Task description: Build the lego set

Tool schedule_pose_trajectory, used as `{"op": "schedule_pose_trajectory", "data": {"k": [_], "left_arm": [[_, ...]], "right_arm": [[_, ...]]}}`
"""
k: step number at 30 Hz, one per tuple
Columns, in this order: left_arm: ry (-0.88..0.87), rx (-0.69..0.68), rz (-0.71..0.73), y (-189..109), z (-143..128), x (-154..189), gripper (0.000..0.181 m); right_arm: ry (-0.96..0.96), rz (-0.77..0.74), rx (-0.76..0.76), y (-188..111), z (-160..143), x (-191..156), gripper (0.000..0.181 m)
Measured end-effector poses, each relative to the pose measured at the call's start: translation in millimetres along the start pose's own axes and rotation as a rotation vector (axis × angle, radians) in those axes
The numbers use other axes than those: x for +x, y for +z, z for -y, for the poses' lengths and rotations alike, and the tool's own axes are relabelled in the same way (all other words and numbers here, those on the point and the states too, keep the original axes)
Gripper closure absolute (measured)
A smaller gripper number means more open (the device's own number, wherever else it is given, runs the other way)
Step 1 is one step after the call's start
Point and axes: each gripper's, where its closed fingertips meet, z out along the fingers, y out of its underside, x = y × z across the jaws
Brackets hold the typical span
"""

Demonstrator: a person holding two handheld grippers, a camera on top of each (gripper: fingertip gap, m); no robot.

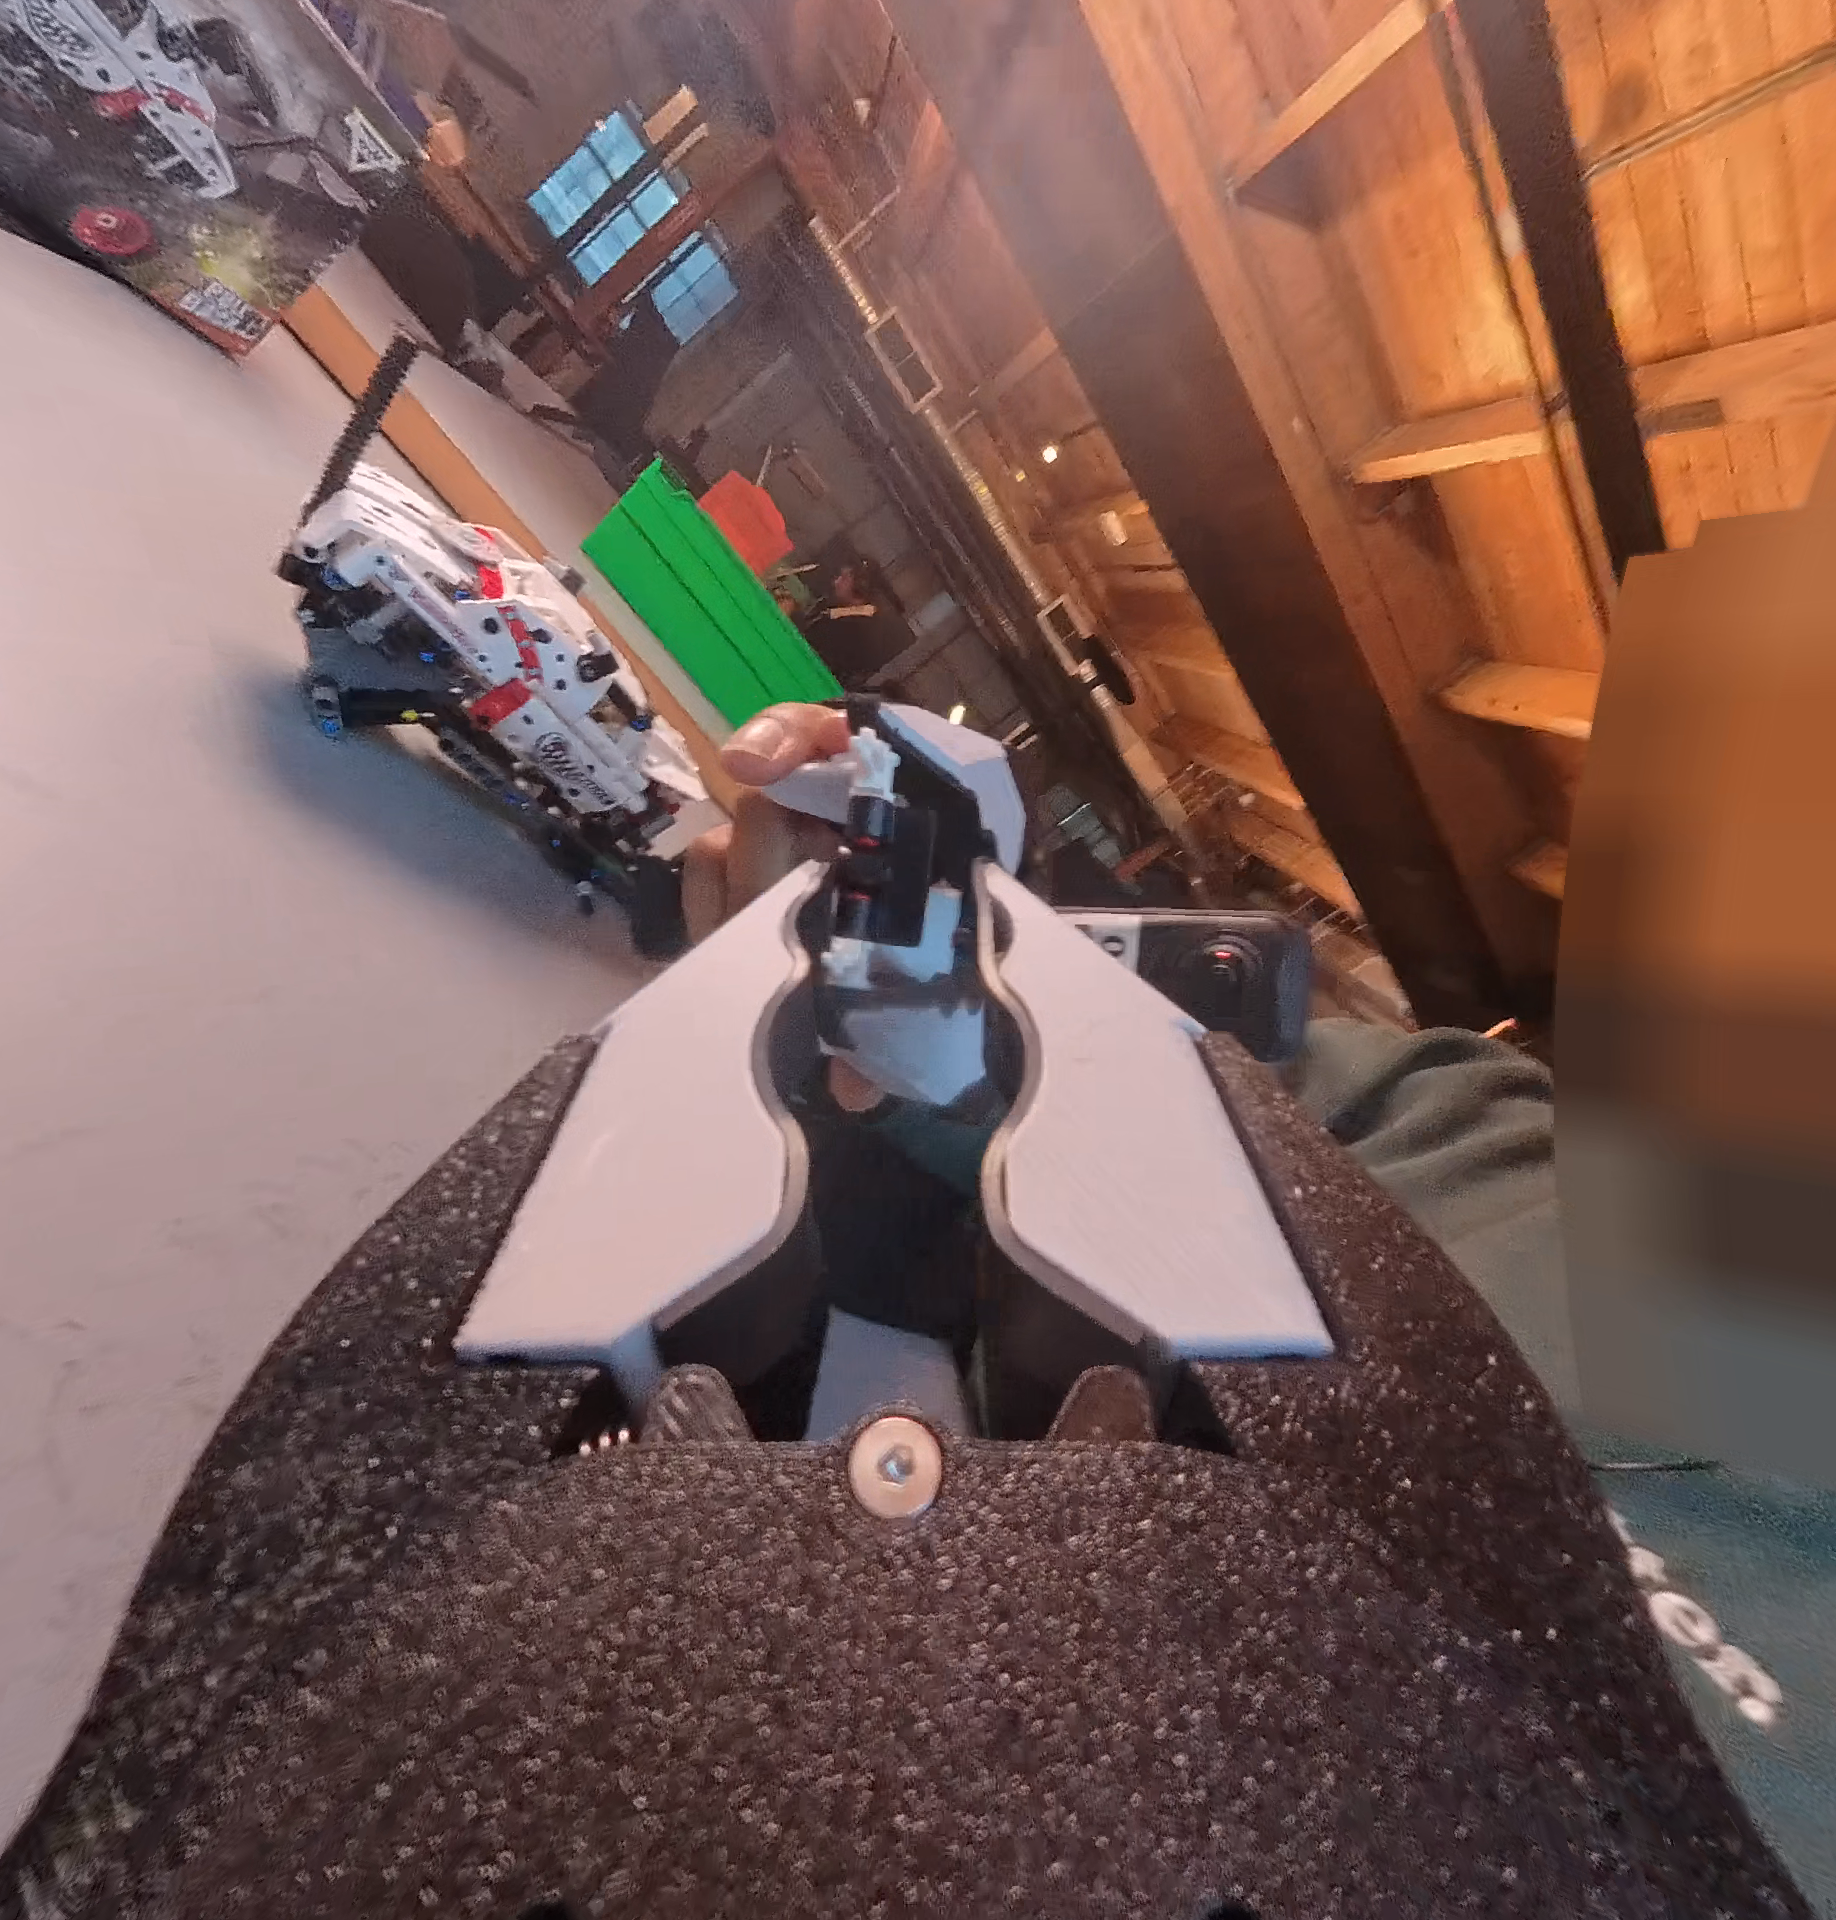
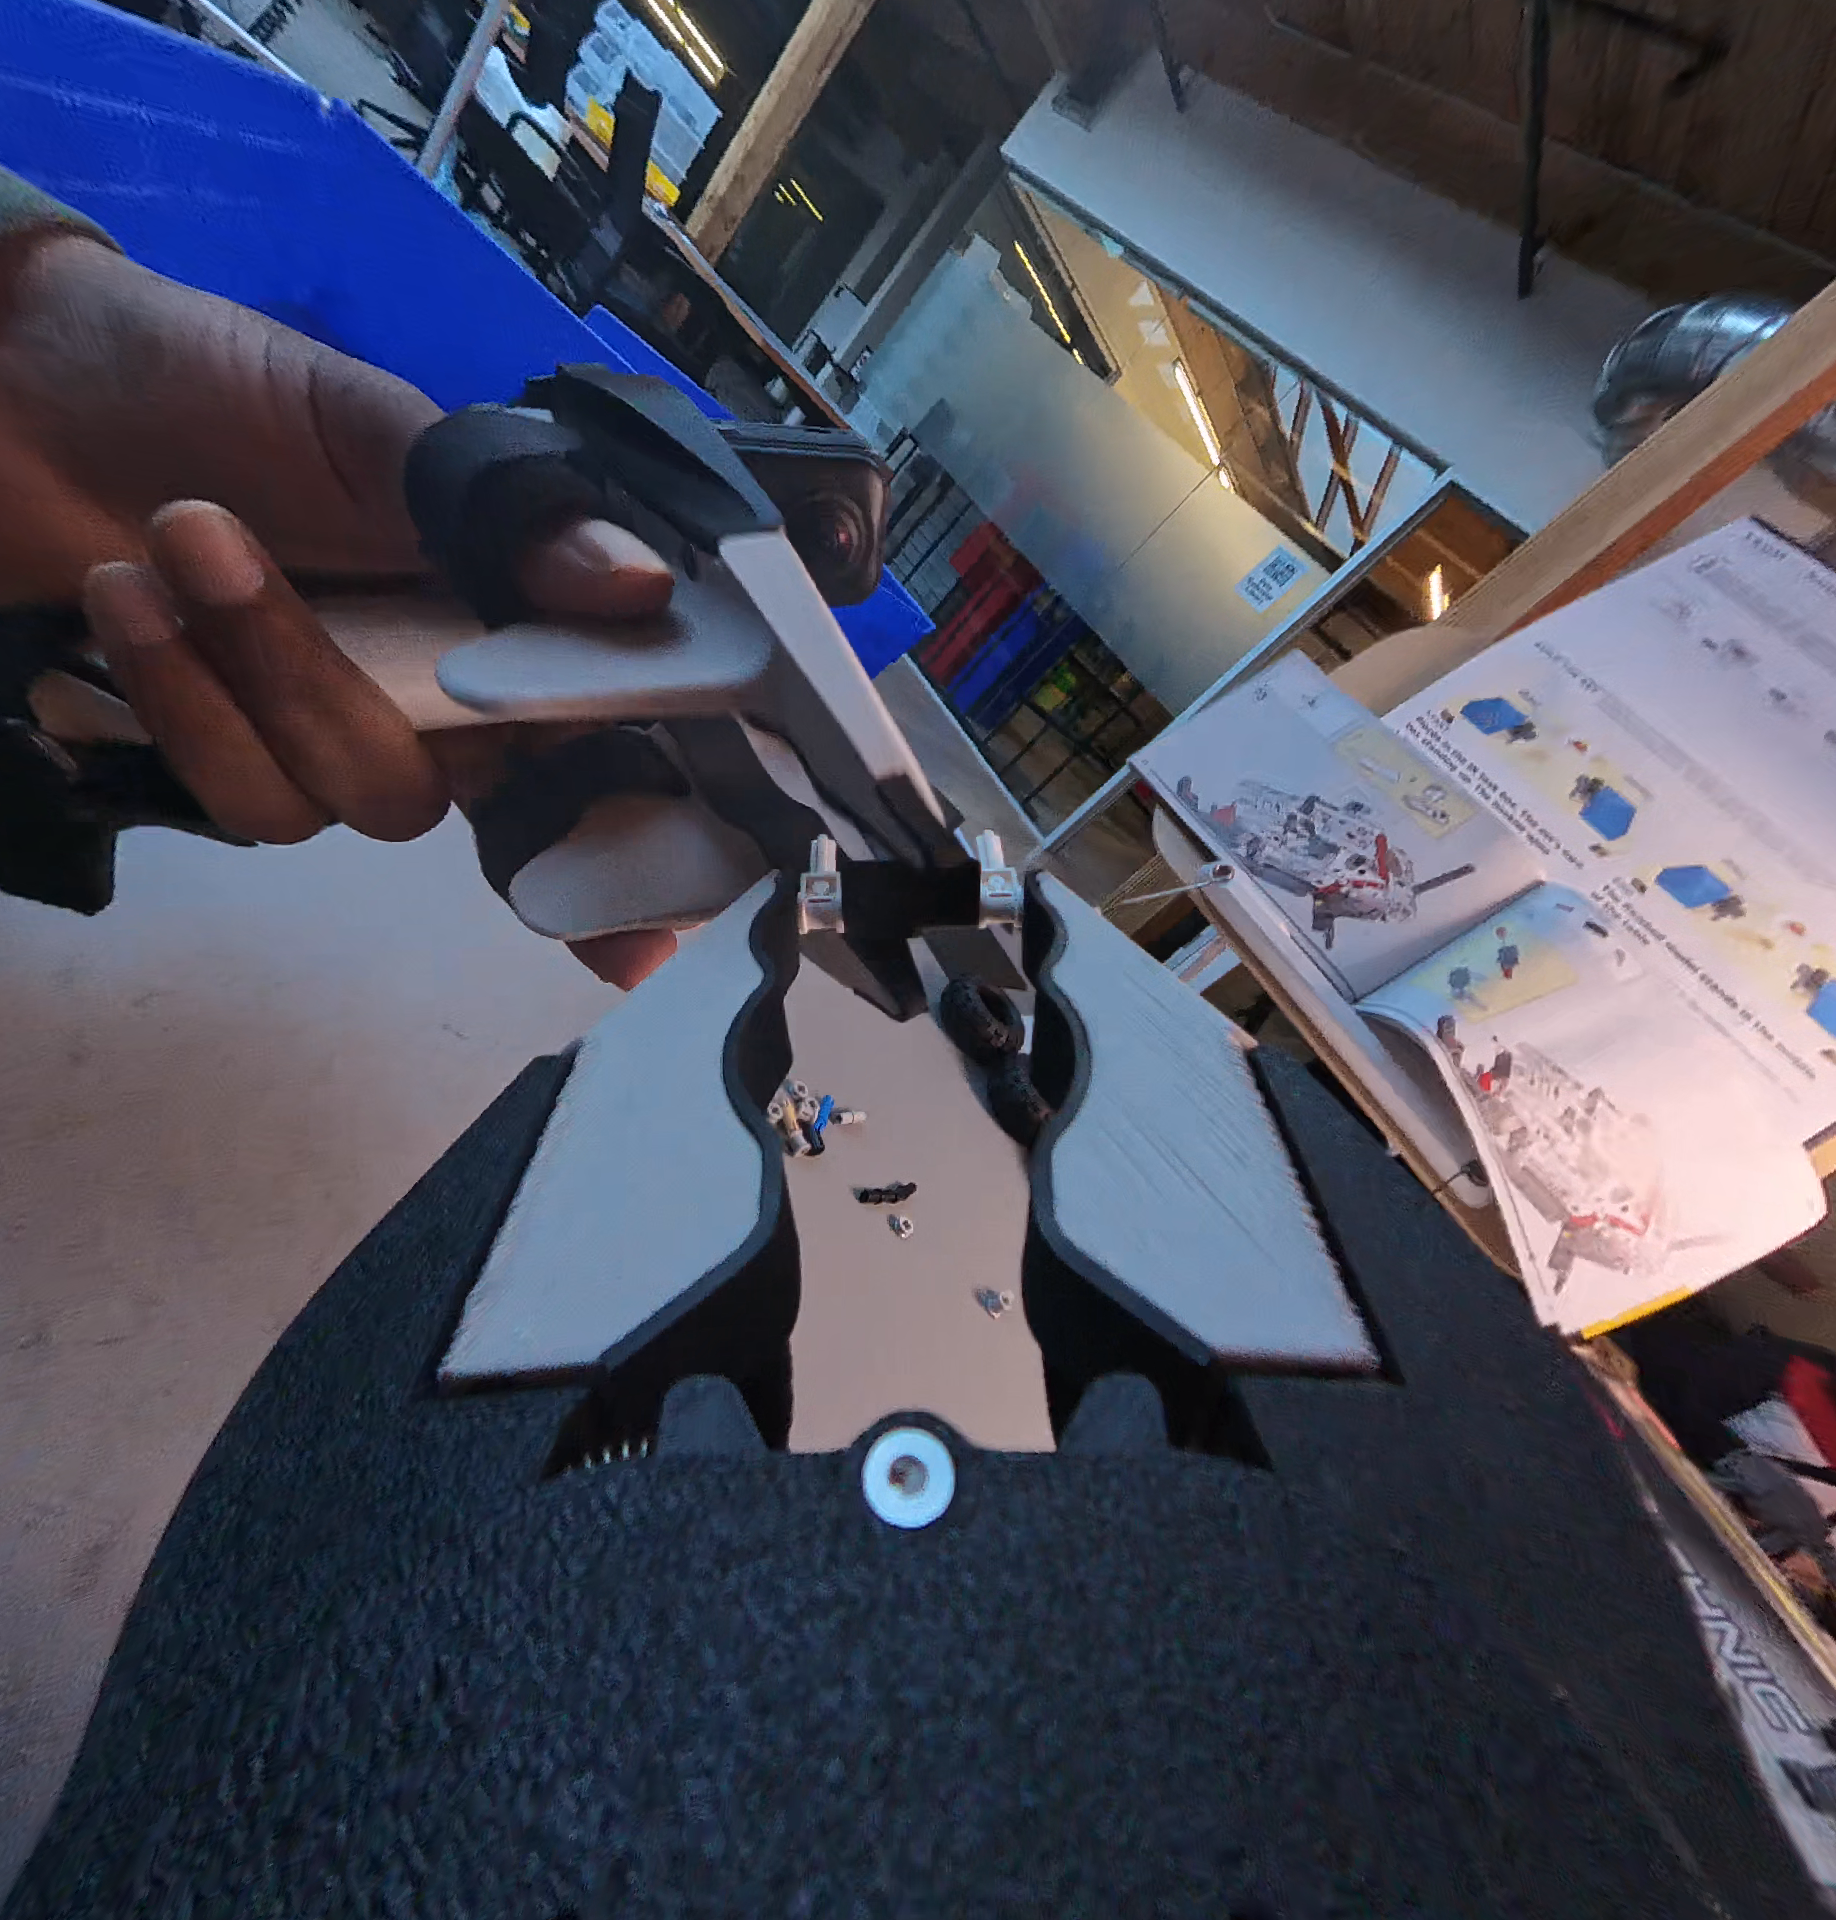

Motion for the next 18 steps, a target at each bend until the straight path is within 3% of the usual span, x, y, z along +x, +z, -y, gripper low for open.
{"op": "schedule_pose_trajectory", "data": {"k": [1,5,8,11,18], "left_arm": [[0.06,-0.026,0.031,-2.5,-2.3,-2.3,0.166],[0.218,-0.158,0.097,-7.0,-14.7,-9.3,0.168],[0.445,-0.325,0.269,-18.6,-26.3,-34.6,0.168],[0.652,-0.486,0.365,-26.9,-41.3,-47.3,0.168],[0.736,-0.676,0.37,-24.0,-78.5,-57.4,0.168]], "right_arm": [[-0.022,-0.007,0.008,1.4,3.2,-3.6,0.14],[0.056,0.06,0.029,-1.8,2.1,-14.3,0.14],[0.422,0.349,0.055,-15.4,-1.0,-30.8,0.131],[0.675,0.509,0.018,-27.1,-13.4,-31.2,0.14],[0.631,0.636,-0.095,-35.6,-34.3,-57.1,0.167]]}}
